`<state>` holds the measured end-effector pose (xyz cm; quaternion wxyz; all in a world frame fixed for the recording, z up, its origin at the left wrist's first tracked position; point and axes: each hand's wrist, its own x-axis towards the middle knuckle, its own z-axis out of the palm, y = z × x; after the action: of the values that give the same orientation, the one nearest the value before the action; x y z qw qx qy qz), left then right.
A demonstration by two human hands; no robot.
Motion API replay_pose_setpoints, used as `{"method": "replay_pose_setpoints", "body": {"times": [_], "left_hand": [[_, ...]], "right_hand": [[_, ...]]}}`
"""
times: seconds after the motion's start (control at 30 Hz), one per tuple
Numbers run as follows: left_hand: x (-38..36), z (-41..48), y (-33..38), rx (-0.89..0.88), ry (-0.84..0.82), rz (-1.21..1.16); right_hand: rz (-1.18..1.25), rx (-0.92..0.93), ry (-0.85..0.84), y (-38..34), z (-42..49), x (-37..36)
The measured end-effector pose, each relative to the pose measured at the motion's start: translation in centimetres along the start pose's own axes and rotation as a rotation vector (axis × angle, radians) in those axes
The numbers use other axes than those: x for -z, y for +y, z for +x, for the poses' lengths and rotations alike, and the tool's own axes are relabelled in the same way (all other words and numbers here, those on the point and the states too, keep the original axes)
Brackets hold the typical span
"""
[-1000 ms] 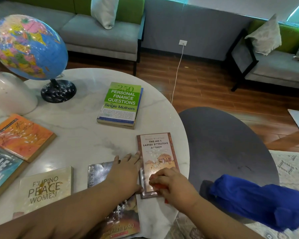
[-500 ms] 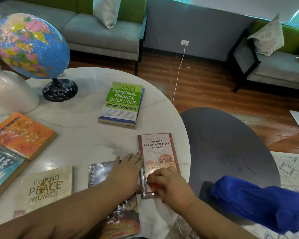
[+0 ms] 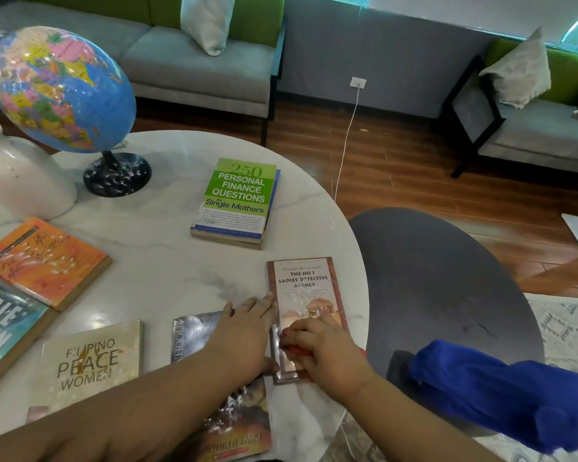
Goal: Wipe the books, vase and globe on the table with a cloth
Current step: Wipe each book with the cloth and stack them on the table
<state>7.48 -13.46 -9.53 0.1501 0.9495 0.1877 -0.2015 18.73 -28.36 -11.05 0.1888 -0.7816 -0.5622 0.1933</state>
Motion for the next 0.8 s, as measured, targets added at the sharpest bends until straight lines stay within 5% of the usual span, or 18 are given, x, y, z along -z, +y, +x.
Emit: {"method": "replay_pose_setpoints", "body": {"times": [0.13,0.4,0.57,0.73,0.8], "left_hand": [[-0.2,0.0,-0.3,-0.011,-0.014,0.01],[0.0,0.0,-0.1,-0.001,-0.015,0.011],[0.2,-0.1,-0.5,-0.005,-0.046,0.011],[0.4,-0.3,-0.3,0.004,-0.029,-0.003],[0.4,-0.3,0.1,0.015,-0.017,0.005]], "right_hand": [[-0.001,0.074,-0.191,-0.3,-1.5,0.3],[-0.082,0.074,-0.035,-0.4,2.2,-0.3],[0.012,0.139,-0.214,-0.4,-2.1,0.3],[-0.015,-0.139,0.057,2.3,-2.7,1.2],[-0.037,-0.074,-0.013,1.4,-3.5,0.7]]}}
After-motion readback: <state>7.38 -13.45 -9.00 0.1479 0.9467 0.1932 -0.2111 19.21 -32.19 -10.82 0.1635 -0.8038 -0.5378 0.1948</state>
